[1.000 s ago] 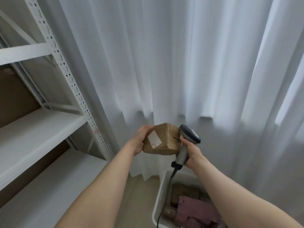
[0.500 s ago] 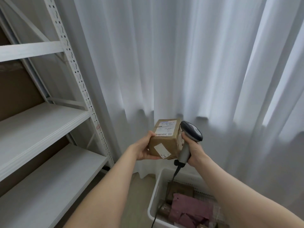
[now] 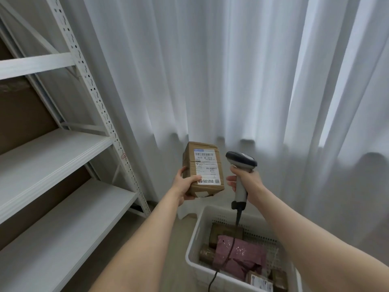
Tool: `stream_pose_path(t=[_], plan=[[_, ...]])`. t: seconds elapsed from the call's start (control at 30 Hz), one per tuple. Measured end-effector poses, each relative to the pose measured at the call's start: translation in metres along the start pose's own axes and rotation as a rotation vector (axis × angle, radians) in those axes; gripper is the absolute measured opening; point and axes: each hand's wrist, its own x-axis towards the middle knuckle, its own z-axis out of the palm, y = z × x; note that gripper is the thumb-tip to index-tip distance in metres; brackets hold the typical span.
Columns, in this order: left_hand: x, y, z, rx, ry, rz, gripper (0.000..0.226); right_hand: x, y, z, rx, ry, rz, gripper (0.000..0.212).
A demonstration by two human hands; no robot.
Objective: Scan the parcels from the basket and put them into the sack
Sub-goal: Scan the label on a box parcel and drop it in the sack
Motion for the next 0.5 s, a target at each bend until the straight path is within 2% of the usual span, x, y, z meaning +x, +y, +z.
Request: stream_pose_path(t=[0.2, 0.5], plan=[[-0.003, -0.009, 0.000, 0.013, 0.079, 0.028, 0.079, -0.019, -0.010, 0.000, -0.144, -0.083, 0.012, 0.012], [-0.010, -0.013, 0.008, -0.037, 0.131, 0.031, 0.077, -0.035, -0.012, -0.006, -0.249, -0.212, 0.101, 0.016]])
